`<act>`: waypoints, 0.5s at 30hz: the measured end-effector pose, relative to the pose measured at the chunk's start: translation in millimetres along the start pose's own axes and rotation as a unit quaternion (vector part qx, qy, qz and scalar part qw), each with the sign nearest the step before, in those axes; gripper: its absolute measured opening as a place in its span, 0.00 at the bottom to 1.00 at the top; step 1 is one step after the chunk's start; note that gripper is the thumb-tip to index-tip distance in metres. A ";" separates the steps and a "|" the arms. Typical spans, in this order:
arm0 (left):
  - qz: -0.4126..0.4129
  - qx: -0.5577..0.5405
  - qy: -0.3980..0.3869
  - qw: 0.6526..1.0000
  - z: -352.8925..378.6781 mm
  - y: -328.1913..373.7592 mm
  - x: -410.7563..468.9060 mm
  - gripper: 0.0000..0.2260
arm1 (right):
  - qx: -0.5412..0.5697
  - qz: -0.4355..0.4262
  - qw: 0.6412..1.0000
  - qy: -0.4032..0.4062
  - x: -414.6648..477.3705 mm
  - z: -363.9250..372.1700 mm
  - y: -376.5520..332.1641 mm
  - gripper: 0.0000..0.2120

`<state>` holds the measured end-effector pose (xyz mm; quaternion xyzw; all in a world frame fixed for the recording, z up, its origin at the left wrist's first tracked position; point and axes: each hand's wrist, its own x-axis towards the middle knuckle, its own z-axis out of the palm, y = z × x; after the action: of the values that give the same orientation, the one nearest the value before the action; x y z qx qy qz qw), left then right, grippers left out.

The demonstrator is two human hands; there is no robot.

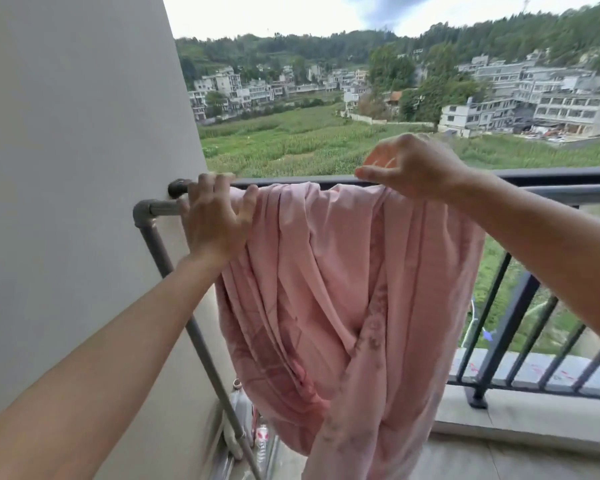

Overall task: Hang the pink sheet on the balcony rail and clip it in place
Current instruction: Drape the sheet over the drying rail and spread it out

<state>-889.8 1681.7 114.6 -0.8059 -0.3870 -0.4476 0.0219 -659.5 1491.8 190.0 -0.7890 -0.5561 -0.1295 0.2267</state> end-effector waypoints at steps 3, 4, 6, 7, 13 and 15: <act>-0.053 -0.043 -0.008 0.998 13.4 -16.2 -60.5 0.38 | -0.078 -0.043 0.995 -0.035 -30.9 32.0 -31.4 0.30; -0.108 -0.094 -0.037 0.989 19.3 -19.9 -76.0 0.42 | -0.126 -0.040 0.991 -0.014 -38.0 42.6 -35.2 0.30; -0.181 -0.207 -0.081 0.958 25.7 -23.1 -91.1 0.38 | -0.146 -0.025 0.988 0.035 -44.9 56.1 -35.9 0.26; -0.187 -0.250 -0.079 0.947 24.6 -23.4 -90.3 0.31 | -0.127 -0.018 0.990 0.056 -47.3 57.4 -36.3 0.23; -0.065 -0.208 0.081 0.973 -38.3 -32.3 -10.0 0.15 | -0.054 0.078 0.986 0.138 -38.8 37.7 -25.4 0.14; -0.082 -0.157 0.095 0.980 -57.5 -43.1 35.8 0.16 | -0.013 0.151 0.976 0.154 -20.4 18.7 -6.3 0.15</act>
<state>-947.3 1711.5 162.1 -0.7182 -0.3734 -0.5777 -0.1047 -673.3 1486.2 165.9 -0.8377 -0.3868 -0.2210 0.3158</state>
